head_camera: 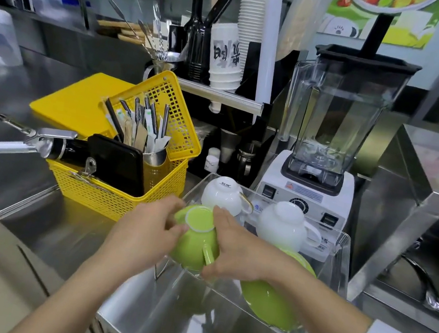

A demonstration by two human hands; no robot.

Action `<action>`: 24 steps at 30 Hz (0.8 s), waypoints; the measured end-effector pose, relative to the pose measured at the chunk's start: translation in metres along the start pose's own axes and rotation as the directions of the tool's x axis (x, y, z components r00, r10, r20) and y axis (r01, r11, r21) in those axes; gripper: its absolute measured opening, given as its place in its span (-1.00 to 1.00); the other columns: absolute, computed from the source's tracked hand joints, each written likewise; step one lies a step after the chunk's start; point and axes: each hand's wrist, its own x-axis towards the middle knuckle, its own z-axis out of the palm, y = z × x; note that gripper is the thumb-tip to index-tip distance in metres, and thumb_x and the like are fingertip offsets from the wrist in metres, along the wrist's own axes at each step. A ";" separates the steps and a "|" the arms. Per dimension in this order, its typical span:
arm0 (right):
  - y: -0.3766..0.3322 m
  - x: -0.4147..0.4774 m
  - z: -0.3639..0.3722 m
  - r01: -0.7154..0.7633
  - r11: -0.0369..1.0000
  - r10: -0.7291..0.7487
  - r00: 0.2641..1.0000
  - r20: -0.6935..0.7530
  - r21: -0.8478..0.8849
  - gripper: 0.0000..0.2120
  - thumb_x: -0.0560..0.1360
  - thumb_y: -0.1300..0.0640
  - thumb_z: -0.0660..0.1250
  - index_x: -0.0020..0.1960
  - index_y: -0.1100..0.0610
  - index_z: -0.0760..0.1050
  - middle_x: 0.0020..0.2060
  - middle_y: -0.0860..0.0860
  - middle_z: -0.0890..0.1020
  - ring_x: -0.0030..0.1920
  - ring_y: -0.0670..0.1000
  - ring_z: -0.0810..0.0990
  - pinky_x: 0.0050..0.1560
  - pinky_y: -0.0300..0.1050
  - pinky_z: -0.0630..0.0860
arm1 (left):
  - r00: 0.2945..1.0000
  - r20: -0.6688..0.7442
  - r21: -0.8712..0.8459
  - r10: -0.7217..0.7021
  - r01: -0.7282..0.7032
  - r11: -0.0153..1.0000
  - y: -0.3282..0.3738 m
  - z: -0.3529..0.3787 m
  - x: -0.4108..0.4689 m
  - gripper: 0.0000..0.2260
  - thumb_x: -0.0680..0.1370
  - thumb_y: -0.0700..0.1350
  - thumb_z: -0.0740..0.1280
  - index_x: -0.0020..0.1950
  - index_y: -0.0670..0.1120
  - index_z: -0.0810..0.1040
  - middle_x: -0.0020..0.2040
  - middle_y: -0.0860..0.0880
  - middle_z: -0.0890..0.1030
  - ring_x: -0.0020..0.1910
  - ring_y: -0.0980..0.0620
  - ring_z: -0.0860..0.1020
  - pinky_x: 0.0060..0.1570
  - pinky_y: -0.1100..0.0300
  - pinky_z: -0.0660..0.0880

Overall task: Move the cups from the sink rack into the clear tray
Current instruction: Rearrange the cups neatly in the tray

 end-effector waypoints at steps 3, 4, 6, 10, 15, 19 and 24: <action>0.005 0.001 -0.008 0.035 0.998 -0.034 0.999 0.030 -0.045 0.04 0.34 0.03 0.44 0.46 0.16 -0.28 0.51 0.05 -0.04 0.46 0.09 0.11 0.39 0.00 0.23 | 0.971 0.161 -0.042 0.176 -0.171 0.984 -0.007 -0.003 0.012 -0.36 0.34 0.00 0.50 0.35 0.13 0.33 0.31 0.17 0.36 0.33 0.13 0.28 0.26 0.21 0.24; 0.007 0.002 -0.011 0.044 0.998 -0.041 0.998 0.048 -0.051 0.03 0.33 0.06 0.45 0.47 0.15 -0.25 0.50 0.06 0.02 0.44 0.09 0.16 0.38 0.00 0.26 | 0.952 0.235 -0.026 0.197 -0.196 0.980 -0.009 -0.001 0.015 -0.27 0.31 0.03 0.52 0.40 0.14 0.26 0.41 0.17 0.24 0.42 0.14 0.15 0.37 0.17 0.14; 0.011 0.004 -0.017 0.053 0.998 -0.051 0.996 0.069 -0.027 0.00 0.29 0.13 0.48 0.47 0.10 -0.15 0.44 0.06 0.17 0.37 0.09 0.27 0.33 0.02 0.33 | 0.926 0.316 -0.034 0.206 -0.206 0.978 -0.012 0.007 0.020 -0.17 0.27 0.05 0.53 0.44 0.17 0.16 0.47 0.16 0.14 0.46 0.14 0.06 0.42 0.15 0.06; 0.018 0.004 -0.024 0.065 0.997 -0.068 0.994 0.089 0.042 -0.06 0.24 0.23 0.50 0.44 0.05 0.01 0.33 0.05 0.32 0.25 0.05 0.37 0.20 -0.07 0.41 | 0.908 0.345 -0.092 0.238 -0.219 0.971 -0.015 0.021 0.024 -0.16 0.27 0.06 0.53 0.43 0.15 0.15 0.40 0.18 0.22 0.32 0.24 0.22 0.25 0.32 0.16; 0.019 0.005 -0.027 0.073 0.995 -0.080 0.992 0.099 0.069 -0.08 0.23 0.28 0.49 0.43 0.03 0.05 0.31 0.06 0.34 0.22 0.06 0.39 0.19 0.02 0.45 | 0.915 0.325 -0.072 0.241 -0.230 0.971 -0.016 0.021 0.028 -0.15 0.23 0.09 0.54 0.42 0.14 0.19 0.33 0.20 0.27 0.25 0.26 0.27 0.20 0.31 0.20; 0.018 0.007 -0.029 0.090 0.993 -0.099 0.988 0.122 0.072 -0.08 0.23 0.31 0.47 0.43 0.01 0.04 0.30 0.05 0.35 0.18 0.05 0.40 0.16 0.00 0.45 | 0.931 0.302 -0.039 0.205 -0.203 0.978 -0.016 0.021 0.027 -0.16 0.21 0.14 0.54 0.40 0.18 0.20 0.29 0.19 0.29 0.27 0.16 0.31 0.22 0.20 0.28; 0.021 0.012 -0.032 0.126 0.989 -0.138 0.978 0.157 0.079 -0.07 0.25 0.37 0.43 0.44 -0.01 0.01 0.28 0.01 0.35 0.10 -0.03 0.38 0.08 -0.10 0.42 | 0.949 0.271 0.043 0.162 -0.180 0.983 -0.016 0.022 0.025 -0.15 0.18 0.25 0.50 0.38 0.24 0.17 0.24 0.16 0.31 0.25 0.10 0.33 0.17 0.05 0.38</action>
